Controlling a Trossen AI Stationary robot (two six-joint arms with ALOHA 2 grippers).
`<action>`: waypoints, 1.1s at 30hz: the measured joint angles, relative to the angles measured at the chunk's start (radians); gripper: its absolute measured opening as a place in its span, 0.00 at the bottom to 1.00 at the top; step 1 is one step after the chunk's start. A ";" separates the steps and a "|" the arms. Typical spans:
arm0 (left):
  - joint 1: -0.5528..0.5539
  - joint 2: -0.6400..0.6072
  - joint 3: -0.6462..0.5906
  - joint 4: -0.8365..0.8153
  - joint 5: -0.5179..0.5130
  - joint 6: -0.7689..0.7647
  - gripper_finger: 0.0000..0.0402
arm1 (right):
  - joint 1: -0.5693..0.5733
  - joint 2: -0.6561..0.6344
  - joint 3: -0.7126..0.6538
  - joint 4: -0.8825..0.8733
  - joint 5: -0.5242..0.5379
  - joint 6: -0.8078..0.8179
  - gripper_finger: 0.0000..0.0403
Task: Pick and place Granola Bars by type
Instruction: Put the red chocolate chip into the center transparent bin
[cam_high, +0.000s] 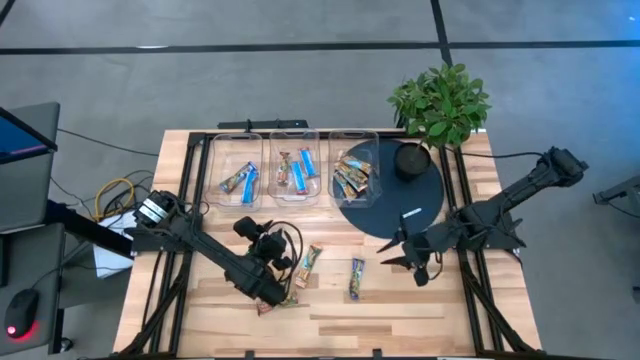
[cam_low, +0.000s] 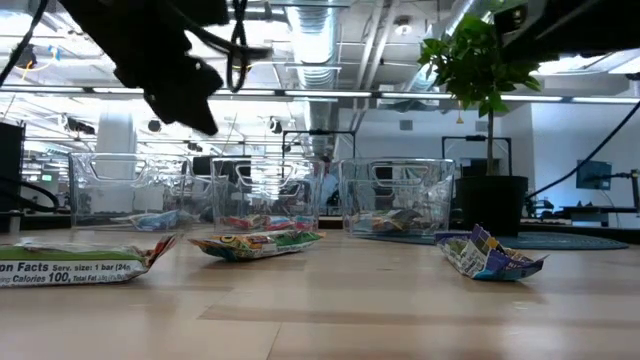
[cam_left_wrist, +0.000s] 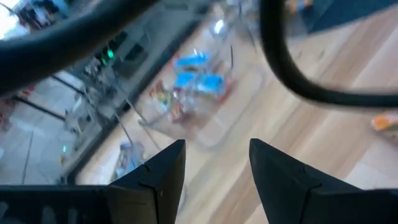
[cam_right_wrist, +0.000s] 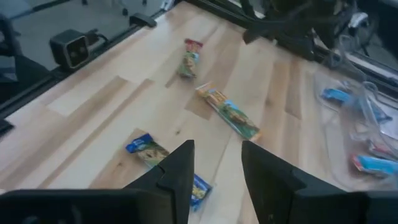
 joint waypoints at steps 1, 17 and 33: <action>0.012 0.000 0.000 0.011 0.028 0.014 0.43 | 0.009 -0.003 -0.012 0.014 0.004 0.000 0.31; 0.188 0.000 0.002 0.518 0.471 0.486 0.43 | 0.144 -0.026 -0.059 -0.005 0.269 0.005 0.30; 0.230 0.000 0.002 0.669 0.811 0.607 0.43 | 0.194 -0.026 -0.058 -0.019 0.323 0.019 0.30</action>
